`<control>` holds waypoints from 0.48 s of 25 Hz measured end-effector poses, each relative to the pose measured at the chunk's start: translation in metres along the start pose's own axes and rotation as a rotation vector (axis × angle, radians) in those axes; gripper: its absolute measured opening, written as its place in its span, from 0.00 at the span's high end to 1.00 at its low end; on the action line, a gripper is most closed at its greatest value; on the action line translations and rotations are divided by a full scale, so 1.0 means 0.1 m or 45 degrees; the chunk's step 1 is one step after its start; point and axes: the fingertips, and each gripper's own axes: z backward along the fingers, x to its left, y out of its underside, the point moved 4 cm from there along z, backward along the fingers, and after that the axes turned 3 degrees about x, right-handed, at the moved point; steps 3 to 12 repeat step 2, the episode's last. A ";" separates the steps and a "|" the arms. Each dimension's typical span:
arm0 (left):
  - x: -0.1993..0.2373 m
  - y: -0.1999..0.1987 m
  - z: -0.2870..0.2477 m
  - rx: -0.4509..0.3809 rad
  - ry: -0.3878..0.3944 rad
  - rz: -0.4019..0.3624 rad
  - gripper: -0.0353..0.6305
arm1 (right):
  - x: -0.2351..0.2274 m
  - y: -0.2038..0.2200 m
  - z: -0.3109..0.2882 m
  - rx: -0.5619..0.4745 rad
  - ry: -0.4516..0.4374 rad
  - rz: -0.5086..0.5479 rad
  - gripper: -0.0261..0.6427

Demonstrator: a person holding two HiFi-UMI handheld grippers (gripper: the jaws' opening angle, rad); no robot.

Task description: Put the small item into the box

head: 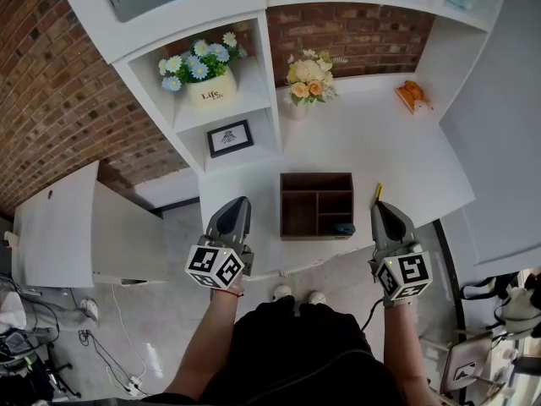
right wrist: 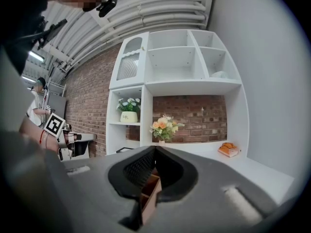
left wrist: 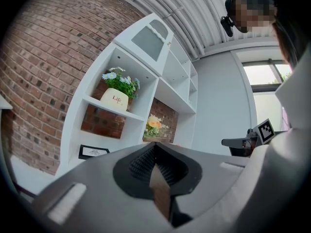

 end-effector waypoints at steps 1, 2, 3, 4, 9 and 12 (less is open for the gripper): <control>0.00 0.00 -0.01 0.000 0.002 0.000 0.94 | 0.00 0.00 0.00 0.002 0.000 0.000 0.96; 0.00 0.00 -0.01 0.000 0.003 0.001 0.94 | -0.01 0.00 0.00 0.003 0.001 0.000 0.96; 0.00 0.00 -0.01 0.000 0.003 0.001 0.94 | -0.01 0.00 0.00 0.003 0.001 0.000 0.96; 0.00 0.00 -0.01 0.000 0.003 0.001 0.94 | -0.01 0.00 0.00 0.003 0.001 0.000 0.96; 0.00 0.00 -0.01 0.000 0.003 0.001 0.94 | -0.01 0.00 0.00 0.003 0.001 0.000 0.96; 0.00 0.00 -0.01 0.000 0.003 0.001 0.94 | -0.01 0.00 0.00 0.003 0.001 0.000 0.96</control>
